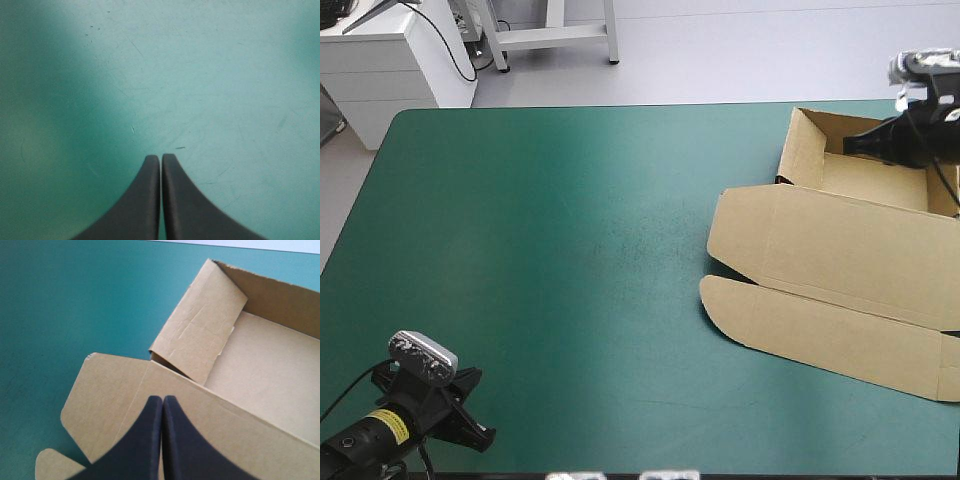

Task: Fold the box

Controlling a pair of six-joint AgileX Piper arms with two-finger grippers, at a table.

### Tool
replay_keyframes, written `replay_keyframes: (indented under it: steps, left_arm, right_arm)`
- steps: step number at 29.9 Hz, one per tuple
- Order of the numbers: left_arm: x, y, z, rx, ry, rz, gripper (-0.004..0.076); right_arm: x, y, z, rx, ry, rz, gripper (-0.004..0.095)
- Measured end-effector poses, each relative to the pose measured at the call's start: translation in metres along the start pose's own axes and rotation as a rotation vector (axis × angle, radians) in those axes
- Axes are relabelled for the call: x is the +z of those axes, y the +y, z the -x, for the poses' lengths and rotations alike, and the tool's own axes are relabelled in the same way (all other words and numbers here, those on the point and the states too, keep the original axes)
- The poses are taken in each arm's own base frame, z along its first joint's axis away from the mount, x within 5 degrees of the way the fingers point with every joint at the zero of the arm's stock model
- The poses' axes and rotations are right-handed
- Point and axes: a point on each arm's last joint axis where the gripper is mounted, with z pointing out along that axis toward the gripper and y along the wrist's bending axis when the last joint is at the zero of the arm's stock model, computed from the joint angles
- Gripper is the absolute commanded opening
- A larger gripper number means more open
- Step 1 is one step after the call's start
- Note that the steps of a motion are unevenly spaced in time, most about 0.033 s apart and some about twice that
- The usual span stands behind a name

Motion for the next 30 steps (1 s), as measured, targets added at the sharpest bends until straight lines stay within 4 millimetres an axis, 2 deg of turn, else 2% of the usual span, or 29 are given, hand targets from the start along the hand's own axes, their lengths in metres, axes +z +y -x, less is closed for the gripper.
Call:
replay_keyframes:
  steps: [8, 12, 16, 23, 30]
  left_arm:
    - [0.000, 0.000, 0.001, 0.001, -0.007, 0.002, -0.0008]
    - [0.000, 0.000, 0.001, 0.000, -0.007, 0.001, -0.0008]
    - [0.000, 0.000, 0.001, -0.001, -0.007, 0.000, -0.0008]
    - [0.000, -0.002, 0.002, -0.024, -0.026, -0.028, -0.0008]
    - [0.000, -0.005, 0.004, -0.048, -0.048, -0.055, -0.0008]
  right_arm:
    - [-0.005, 0.041, -0.062, -0.111, -0.044, 0.002, -0.0021]
    - [-0.018, 0.056, -0.098, -0.192, -0.136, -0.014, -0.0021]
    - [-0.026, 0.061, -0.139, -0.209, -0.159, -0.026, -0.0021]
    - [-0.024, 0.066, -0.212, -0.183, -0.118, -0.006, -0.0021]
    - [-0.037, 0.071, -0.257, -0.174, -0.226, -0.026, -0.0021]
